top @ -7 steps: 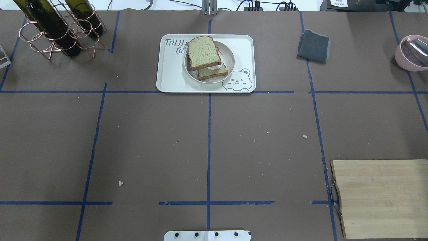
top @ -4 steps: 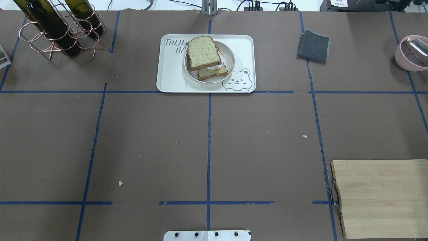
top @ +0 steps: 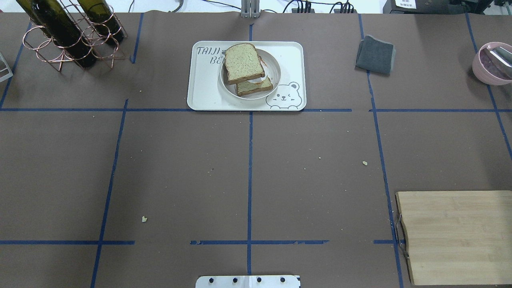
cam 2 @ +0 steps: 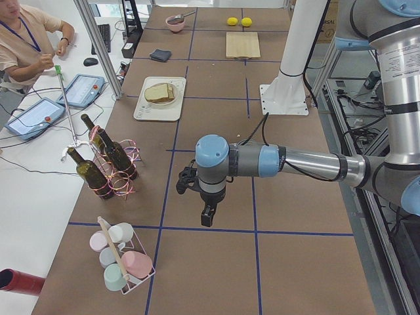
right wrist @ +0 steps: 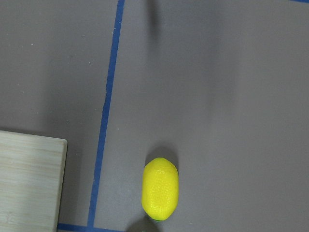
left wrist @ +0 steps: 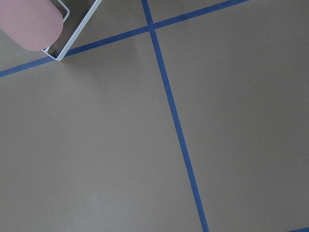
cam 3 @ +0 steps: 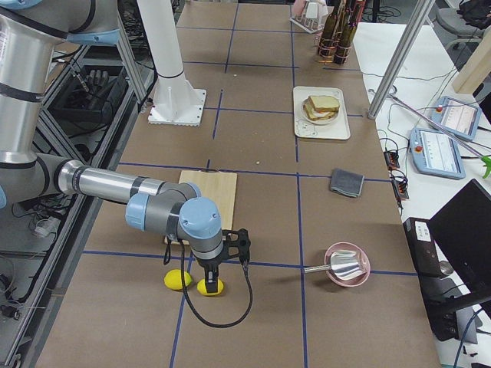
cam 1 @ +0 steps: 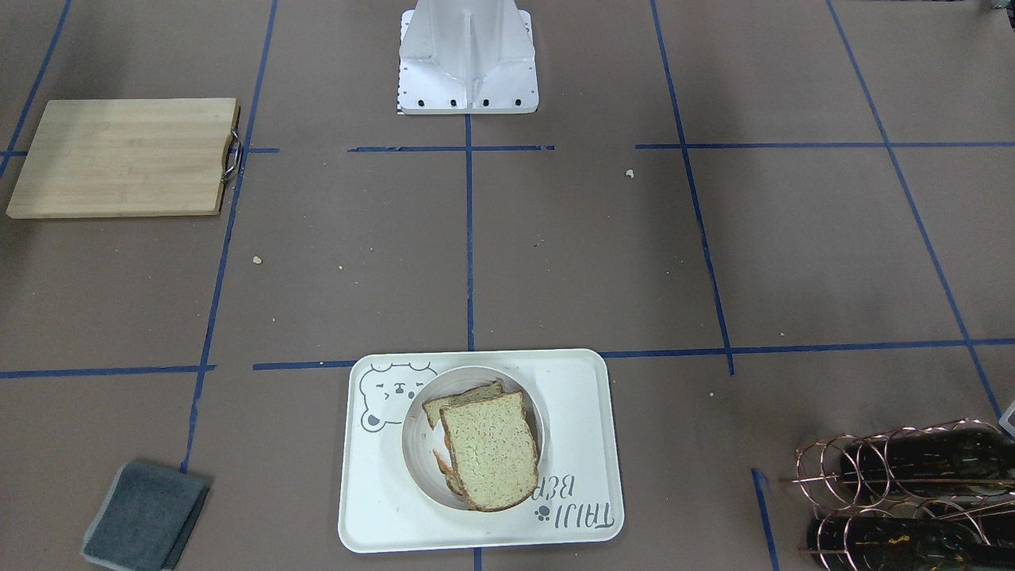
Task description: Make sandwich and place on tray
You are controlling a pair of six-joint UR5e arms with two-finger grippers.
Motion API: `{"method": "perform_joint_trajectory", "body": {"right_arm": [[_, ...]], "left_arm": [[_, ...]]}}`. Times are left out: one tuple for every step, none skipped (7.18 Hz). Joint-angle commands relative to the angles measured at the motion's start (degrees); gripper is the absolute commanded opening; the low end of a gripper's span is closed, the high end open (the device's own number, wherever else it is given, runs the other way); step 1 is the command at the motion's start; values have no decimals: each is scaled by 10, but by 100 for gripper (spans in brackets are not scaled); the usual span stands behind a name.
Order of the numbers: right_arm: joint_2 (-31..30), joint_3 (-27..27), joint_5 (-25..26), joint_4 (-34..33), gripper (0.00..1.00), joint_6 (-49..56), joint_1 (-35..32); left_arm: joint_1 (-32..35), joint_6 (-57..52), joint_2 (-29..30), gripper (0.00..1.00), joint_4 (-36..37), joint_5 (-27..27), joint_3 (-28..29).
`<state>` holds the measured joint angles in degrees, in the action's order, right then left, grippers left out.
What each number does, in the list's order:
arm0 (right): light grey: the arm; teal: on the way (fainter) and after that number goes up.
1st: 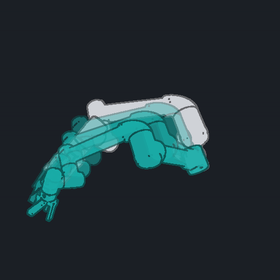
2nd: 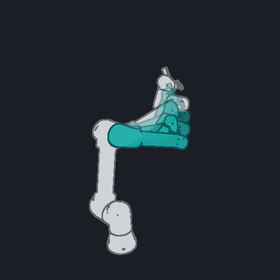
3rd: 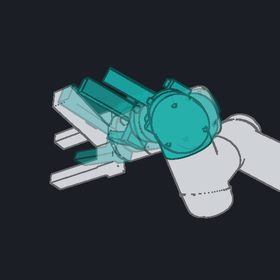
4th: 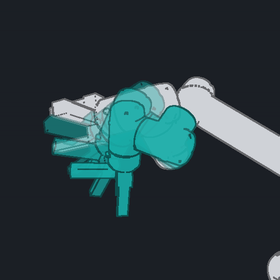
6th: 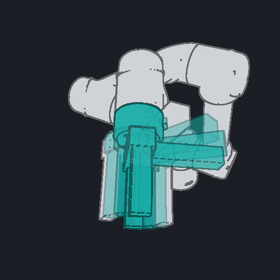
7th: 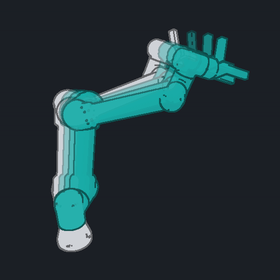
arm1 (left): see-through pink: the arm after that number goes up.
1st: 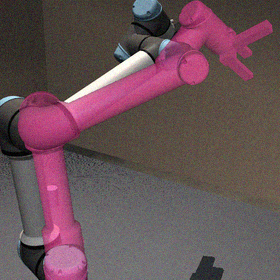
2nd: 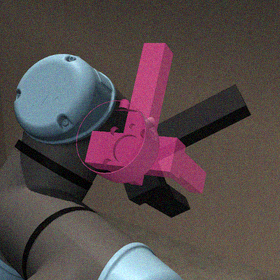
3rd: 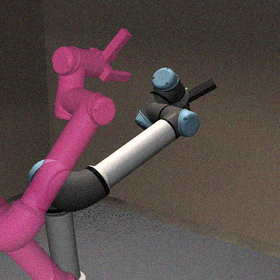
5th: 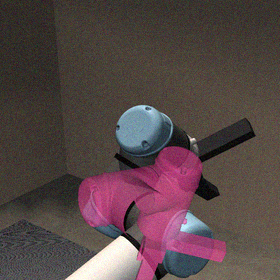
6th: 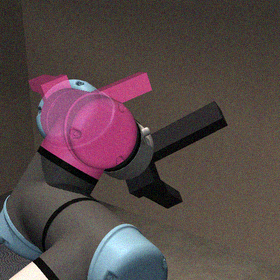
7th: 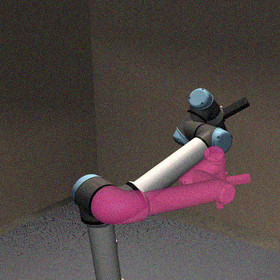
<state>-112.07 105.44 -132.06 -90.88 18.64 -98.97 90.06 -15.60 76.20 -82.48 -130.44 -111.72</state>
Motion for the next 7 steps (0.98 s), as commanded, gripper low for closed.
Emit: {"method": "perform_joint_trajectory", "body": {"right_arm": [[-6,1,0,-2,100,2,0],[-10,1,0,0,100,2,0],[-14,2,0,0,100,2,0],[-14,2,0,0,100,2,0],[-15,1,0,0,100,2,0],[-16,1,0,0,100,2,0],[-18,1,0,0,100,2,0]], "left_arm": [[-1,-3,-4,100,2,-1,-1],[0,-3,-6,100,4,-2,0],[0,-2,-6,100,17,-2,-1],[-1,-3,-6,100,27,-2,-3],[-1,-3,-6,100,28,-2,-3],[0,-2,-6,100,28,-2,-4],[-1,-3,-6,100,28,-2,-4]]}}
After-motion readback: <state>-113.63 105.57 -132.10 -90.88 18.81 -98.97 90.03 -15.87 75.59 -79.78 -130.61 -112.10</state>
